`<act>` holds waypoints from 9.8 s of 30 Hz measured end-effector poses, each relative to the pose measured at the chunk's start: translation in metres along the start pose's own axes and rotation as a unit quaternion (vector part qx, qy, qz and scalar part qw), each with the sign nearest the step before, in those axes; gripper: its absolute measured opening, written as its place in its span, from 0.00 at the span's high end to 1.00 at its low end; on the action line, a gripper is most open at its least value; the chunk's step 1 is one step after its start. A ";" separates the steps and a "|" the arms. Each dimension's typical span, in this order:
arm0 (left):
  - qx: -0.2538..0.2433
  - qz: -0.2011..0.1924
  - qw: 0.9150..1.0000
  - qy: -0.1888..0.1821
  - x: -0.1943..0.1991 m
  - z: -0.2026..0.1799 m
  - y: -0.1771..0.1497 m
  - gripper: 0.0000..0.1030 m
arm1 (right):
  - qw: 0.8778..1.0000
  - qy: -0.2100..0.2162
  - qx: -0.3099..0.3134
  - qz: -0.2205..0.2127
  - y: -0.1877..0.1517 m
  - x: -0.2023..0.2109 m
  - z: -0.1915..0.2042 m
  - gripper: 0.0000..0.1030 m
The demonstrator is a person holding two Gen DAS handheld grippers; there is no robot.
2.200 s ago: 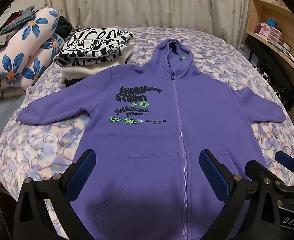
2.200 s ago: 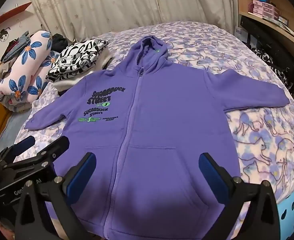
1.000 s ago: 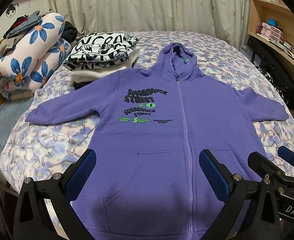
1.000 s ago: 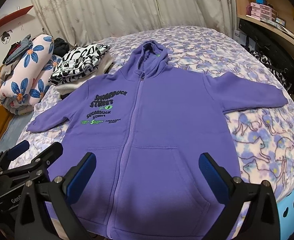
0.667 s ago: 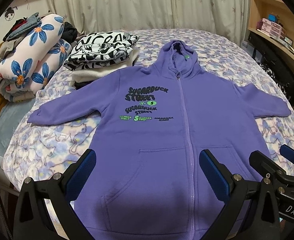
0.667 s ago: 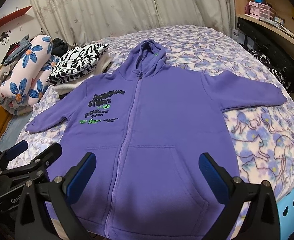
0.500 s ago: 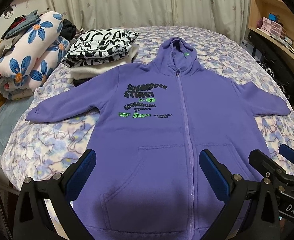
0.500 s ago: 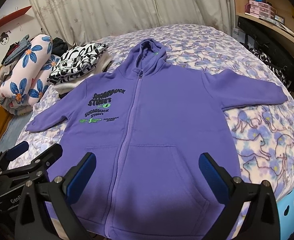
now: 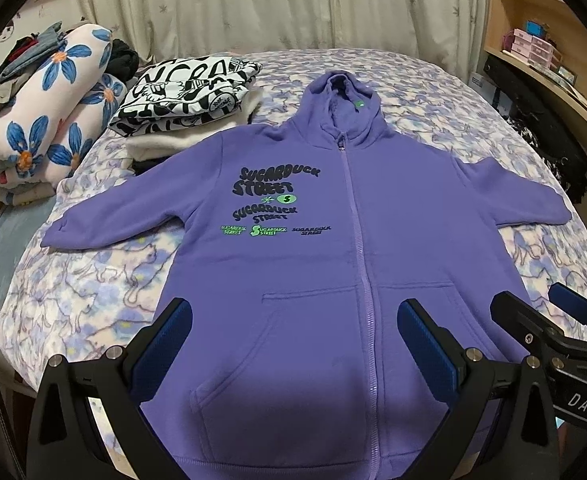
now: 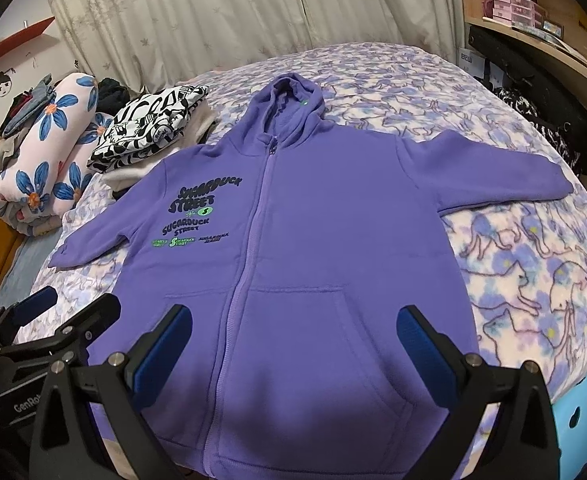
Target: Fold large clothes
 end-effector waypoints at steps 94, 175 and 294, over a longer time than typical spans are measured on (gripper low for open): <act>-0.033 -0.015 0.999 -0.018 -0.181 -0.187 0.123 0.01 | 0.963 -0.032 -0.198 -0.180 0.179 -0.059 -0.318 0.89; 0.139 0.126 0.970 -0.154 -0.259 0.007 0.095 0.26 | 0.995 0.086 -0.054 0.018 0.034 -0.119 -0.097 0.50; 0.056 0.051 0.997 -0.009 -0.064 0.081 -0.038 0.36 | 0.997 0.028 0.010 0.076 -0.049 -0.075 0.023 0.64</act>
Point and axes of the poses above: each gripper's, at about its wrist camera, not at the fingertips, and x roughly against the way its jaws point, z to its left, y to its top, the point moved 10 cm from there along -x, roughly the way its jaws point, and after that the axes turned 3 degrees about x, right-handed, at the moved point
